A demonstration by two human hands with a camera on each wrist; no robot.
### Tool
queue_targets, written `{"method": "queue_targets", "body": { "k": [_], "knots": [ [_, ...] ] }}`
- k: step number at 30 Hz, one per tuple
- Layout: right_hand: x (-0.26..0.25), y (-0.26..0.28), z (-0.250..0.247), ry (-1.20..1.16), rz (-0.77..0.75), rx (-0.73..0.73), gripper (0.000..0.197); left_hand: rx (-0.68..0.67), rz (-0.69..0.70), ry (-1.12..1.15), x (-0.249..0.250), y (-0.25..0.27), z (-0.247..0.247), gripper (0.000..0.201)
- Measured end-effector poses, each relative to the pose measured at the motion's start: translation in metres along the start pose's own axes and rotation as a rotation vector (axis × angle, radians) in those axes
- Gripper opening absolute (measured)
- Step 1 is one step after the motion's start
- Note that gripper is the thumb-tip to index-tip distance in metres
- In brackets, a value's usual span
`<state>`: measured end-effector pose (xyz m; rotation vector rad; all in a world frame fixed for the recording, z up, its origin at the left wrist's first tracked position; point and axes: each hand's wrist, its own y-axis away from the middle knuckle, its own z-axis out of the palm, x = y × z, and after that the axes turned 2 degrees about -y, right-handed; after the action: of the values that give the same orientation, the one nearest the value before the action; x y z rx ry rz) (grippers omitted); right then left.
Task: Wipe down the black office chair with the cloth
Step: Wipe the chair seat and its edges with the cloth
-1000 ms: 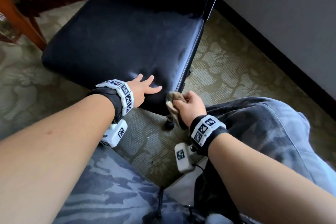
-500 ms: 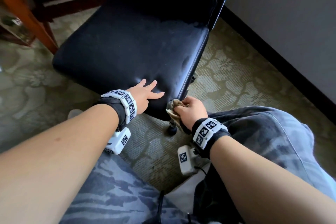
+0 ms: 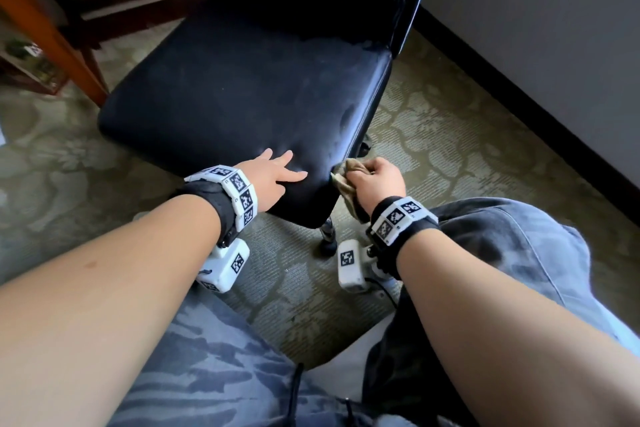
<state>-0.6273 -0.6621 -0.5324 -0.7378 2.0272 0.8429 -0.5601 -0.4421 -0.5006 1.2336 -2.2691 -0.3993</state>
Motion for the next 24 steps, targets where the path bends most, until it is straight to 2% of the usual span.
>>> {"method": "queue_targets", "body": {
  "k": [2, 4, 6, 7, 11, 13, 15, 16, 18, 21, 22, 24],
  "knots": [
    [-0.003, -0.013, -0.007, -0.137, 0.099, 0.093, 0.008, -0.032, -0.016, -0.001, 0.005, 0.002, -0.011, 0.059],
    [-0.013, -0.016, -0.007, -0.249, 0.079, 0.023, 0.009, -0.007, -0.054, 0.007, 0.010, 0.004, -0.020, 0.054],
    [-0.018, -0.016, -0.002, -0.130, -0.024, -0.106, 0.010, 0.067, -0.088, 0.005, 0.017, 0.002, -0.031, 0.054],
    [-0.020, -0.019, -0.001, -0.051, -0.031, -0.105, 0.009, 0.096, -0.108, 0.003, 0.020, -0.001, -0.036, 0.057],
    [-0.025, -0.063, -0.018, -0.150, 0.121, 0.105, 0.012, 0.132, -0.143, 0.022, 0.025, -0.025, -0.050, 0.072],
    [-0.032, -0.079, -0.018, -0.239, 0.042, 0.052, 0.008, 0.151, -0.162, 0.030, 0.027, -0.041, -0.052, 0.071],
    [-0.039, -0.089, -0.009, -0.148, -0.092, -0.086, 0.009, 0.146, -0.193, 0.013, 0.032, -0.056, -0.049, 0.067],
    [-0.042, -0.093, -0.005, -0.083, -0.108, -0.151, 0.010, 0.127, -0.210, 0.001, 0.034, -0.063, -0.046, 0.067],
    [-0.044, -0.109, -0.006, -0.066, -0.074, -0.120, 0.006, 0.072, -0.237, -0.033, 0.035, -0.073, -0.041, 0.068],
    [-0.047, -0.133, -0.022, -0.238, -0.013, 0.035, 0.014, 0.029, -0.258, -0.099, 0.033, -0.079, -0.042, 0.070],
    [-0.049, -0.139, -0.025, -0.251, -0.036, 0.048, 0.013, 0.021, -0.269, -0.122, 0.034, -0.079, -0.047, 0.069],
    [-0.054, -0.143, -0.016, -0.232, -0.128, -0.042, 0.008, 0.028, -0.302, -0.159, 0.035, -0.086, -0.061, 0.068]
  ]
}}
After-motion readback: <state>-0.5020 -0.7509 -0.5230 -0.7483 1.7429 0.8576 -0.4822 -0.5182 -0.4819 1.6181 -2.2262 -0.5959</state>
